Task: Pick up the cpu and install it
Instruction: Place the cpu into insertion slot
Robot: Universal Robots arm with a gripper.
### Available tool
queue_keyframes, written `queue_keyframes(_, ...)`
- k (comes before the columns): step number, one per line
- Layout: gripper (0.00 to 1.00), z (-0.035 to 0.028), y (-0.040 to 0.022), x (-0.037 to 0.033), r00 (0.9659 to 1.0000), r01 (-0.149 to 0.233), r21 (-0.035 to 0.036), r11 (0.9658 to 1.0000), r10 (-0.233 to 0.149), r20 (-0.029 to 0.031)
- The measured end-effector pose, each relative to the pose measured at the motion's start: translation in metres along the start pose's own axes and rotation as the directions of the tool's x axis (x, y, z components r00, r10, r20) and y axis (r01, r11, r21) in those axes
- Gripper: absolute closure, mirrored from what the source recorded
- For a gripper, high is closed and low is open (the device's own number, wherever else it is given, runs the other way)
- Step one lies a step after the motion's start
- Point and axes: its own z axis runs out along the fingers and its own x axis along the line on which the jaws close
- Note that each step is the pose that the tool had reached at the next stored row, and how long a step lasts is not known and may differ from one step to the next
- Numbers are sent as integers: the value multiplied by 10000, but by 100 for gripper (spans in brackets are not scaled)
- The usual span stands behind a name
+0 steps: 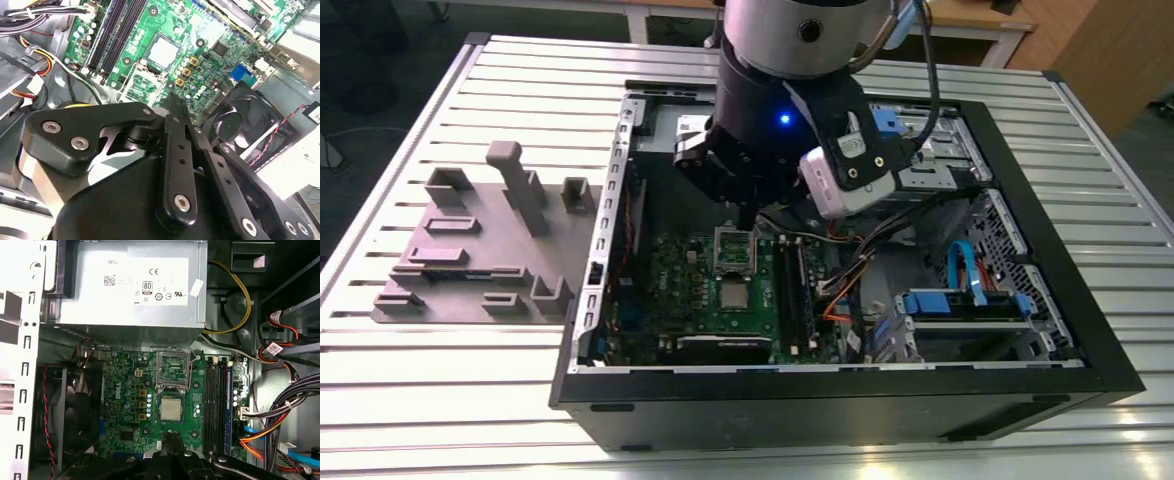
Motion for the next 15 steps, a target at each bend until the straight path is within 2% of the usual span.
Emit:
queue_keyframes(2, 89, -11, 1, 1, 10000, 0, 0, 10000, 0, 0)
queue_keyframes(3, 89, -142, 8, 8, 10000, 0, 0, 10000, 0, 0)
queue_keyframes(4, 1, -148, 9, 8, 10000, 0, 0, 10000, 0, 0)
queue_keyframes(6, 3, -158, 9, 8, 10000, 0, 0, 10000, 0, 0)
queue_keyframes(7, 9, -163, 10, 9, 10000, 0, -1, 10000, 0, 0)
queue_keyframes(11, 11, -185, 11, 10, 10000, 0, 0, 10000, 0, 0)
queue_keyframes(12, 18, -190, 11, 10, 10000, 0, -1, 10000, 0, 0)
queue_keyframes(15, 20, -206, 12, 11, 10000, 0, 0, 10000, 0, 0)
